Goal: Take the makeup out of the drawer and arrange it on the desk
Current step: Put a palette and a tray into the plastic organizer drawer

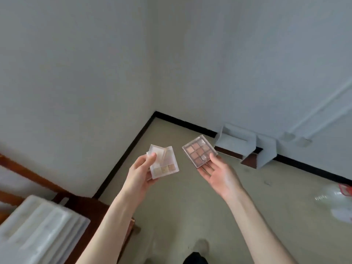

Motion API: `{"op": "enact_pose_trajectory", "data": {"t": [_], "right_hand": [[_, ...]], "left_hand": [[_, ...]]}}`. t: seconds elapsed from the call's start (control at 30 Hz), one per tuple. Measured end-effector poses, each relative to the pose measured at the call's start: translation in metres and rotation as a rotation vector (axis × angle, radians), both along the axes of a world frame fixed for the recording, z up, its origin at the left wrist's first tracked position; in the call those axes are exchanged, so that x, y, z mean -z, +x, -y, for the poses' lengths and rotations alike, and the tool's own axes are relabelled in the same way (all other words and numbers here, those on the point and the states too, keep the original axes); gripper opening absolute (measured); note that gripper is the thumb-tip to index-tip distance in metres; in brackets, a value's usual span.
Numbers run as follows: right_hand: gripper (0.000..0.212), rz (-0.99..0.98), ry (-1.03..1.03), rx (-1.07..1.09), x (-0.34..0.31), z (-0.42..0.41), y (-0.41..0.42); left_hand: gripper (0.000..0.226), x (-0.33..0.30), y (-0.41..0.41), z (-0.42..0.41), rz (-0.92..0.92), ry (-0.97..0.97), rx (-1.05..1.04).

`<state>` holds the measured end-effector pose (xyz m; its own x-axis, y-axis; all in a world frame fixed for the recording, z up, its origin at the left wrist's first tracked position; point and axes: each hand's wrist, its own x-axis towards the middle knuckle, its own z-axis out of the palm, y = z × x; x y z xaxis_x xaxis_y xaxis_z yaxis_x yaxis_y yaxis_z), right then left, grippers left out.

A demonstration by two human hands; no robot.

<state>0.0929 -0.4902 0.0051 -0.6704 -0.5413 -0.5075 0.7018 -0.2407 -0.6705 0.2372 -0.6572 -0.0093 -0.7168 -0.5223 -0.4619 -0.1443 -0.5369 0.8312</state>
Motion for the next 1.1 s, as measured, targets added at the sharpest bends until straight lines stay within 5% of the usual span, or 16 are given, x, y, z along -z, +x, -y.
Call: {"op": "enact_pose_trajectory", "data": {"t": [0.43, 0.7, 1.1], "right_hand": [[0.015, -0.131, 0.019, 0.662, -0.022, -0.328, -0.105], [0.010, -0.123, 0.043, 1.029, -0.028, -0.508, -0.119], [0.010, -0.075, 0.043, 1.505, -0.011, -0.751, -0.154]], "left_hand": [[0.019, -0.035, -0.251, -0.276, -0.064, -0.065, 0.735], [0.041, -0.050, -0.337, -0.474, -0.059, -0.036, 1.089], [0.030, -0.025, -0.462, -0.758, -0.064, -0.033, 1.490]]}}
